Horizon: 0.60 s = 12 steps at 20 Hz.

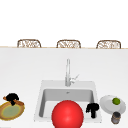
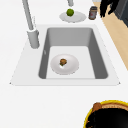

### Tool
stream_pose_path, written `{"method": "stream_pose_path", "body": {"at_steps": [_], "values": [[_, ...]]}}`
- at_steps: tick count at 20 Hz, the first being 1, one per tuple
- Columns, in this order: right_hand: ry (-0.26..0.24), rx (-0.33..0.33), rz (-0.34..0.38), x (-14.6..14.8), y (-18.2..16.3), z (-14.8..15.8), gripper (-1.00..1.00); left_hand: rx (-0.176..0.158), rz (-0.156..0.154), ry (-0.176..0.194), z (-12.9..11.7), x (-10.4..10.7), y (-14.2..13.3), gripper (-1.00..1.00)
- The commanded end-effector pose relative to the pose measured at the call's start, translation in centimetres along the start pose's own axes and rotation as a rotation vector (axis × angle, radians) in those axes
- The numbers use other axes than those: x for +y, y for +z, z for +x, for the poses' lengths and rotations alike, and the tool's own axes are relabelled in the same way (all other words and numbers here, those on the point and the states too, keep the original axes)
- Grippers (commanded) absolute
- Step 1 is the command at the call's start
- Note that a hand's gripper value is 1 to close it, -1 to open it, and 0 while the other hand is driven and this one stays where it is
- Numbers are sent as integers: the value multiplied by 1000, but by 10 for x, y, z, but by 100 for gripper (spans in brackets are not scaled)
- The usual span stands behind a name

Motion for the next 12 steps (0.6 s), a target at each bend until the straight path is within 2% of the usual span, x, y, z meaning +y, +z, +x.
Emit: {"method": "stream_pose_path", "body": {"at_steps": [1,5,8,10,12], "values": [[0,0,0,0,0,0,0,-2,12,55,-5,-7,3,100],[0,0,0,0,0,0,0,-24,21,-13,-5,-1,3,100],[0,0,0,0,0,0,0,-41,12,-108,-3,8,-1,100],[0,0,0,0,0,0,0,-37,6,-119,-2,12,-3,100],[0,0,0,0,0,0,0,-38,-7,-112,1,20,-4,100]]}}
